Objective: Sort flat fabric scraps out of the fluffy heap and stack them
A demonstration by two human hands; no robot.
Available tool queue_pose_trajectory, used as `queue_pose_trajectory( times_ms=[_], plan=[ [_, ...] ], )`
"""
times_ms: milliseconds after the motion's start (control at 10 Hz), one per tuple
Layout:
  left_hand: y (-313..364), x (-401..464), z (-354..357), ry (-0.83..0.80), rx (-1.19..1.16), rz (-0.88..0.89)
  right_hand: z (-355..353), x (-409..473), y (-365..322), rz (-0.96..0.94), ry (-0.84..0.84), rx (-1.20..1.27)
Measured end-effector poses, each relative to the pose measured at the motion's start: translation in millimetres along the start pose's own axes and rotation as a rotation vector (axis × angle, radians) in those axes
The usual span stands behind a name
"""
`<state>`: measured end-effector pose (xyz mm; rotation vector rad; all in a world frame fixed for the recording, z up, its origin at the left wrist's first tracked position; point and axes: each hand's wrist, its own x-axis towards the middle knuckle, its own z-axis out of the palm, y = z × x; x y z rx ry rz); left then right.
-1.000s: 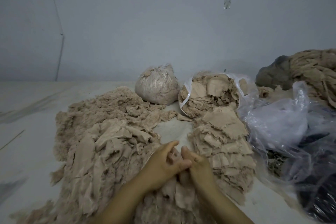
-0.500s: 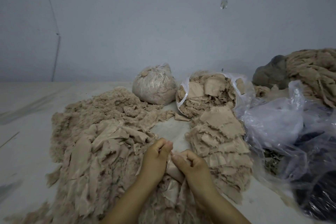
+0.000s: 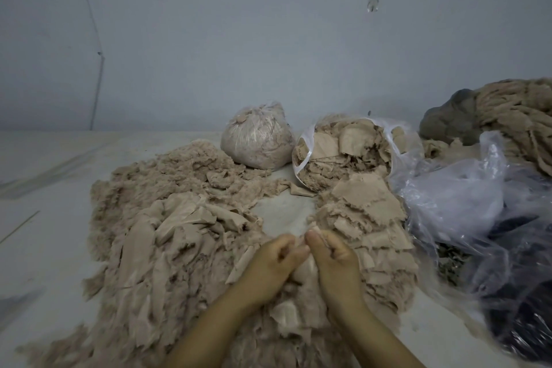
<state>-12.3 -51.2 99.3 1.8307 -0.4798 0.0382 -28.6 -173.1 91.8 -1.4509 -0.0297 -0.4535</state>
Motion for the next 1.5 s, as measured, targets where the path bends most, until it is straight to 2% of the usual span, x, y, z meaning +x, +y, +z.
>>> queue_pose_trajectory(
  times_ms=[200, 300, 400, 500, 600, 700, 900, 1100, 1200, 1300, 1400, 1500],
  plan=[
    [-6.6, 5.7, 4.7, 0.346, -0.149, -0.006, 0.7, -0.9, -0.5, 0.079, 0.205, 0.199],
    [-5.2, 10.7, -1.9, 0.458, -0.168, -0.035, -3.6, -1.6, -0.9, 0.118, 0.067, 0.189],
    [1.4, 9.6, -3.0, 0.426, -0.157, -0.004, -5.0, -4.5, -5.1, 0.336, -0.265, 0.187],
    [3.1, 3.7, 0.8, 0.250, -0.230, -0.096, -3.8, -5.5, -0.9, 0.321, -0.244, 0.144],
    [-5.0, -6.8, 10.1, -0.062, -0.151, -0.203, -7.1, 5.8, 5.2, 0.201, 0.041, 0.064],
    [-7.7, -10.2, 6.7, -0.020, -0.162, -0.148, -15.7, 21.3, 4.7, 0.060, 0.187, -0.036],
    [-8.8, -3.8, -11.5, 0.033, -0.058, -0.091, -25.6, 31.9, 3.4, -0.125, 0.183, -0.199],
    [-11.7, -1.8, -27.5, 0.097, -0.072, -0.079, -25.9, 43.2, -0.1, -0.134, 0.186, -0.192],
    [-19.1, -4.6, -46.2, 0.253, -0.029, -0.122, -39.6, 58.3, -0.7, -0.085, 0.266, -0.082],
    [-22.6, -3.0, -61.7, 0.331, 0.115, -0.132, -46.5, 74.7, -6.4, -0.031, 0.200, -0.075],
    [-4.3, 1.4, -66.7, 0.289, 0.126, -0.166, -56.5, 109.4, -21.5, 0.016, 0.221, -0.105],
    [11.8, -0.1, -78.3, 0.482, 0.098, -0.067, -75.4, 131.5, -42.9, -0.013, 0.334, -0.411]
  ],
)
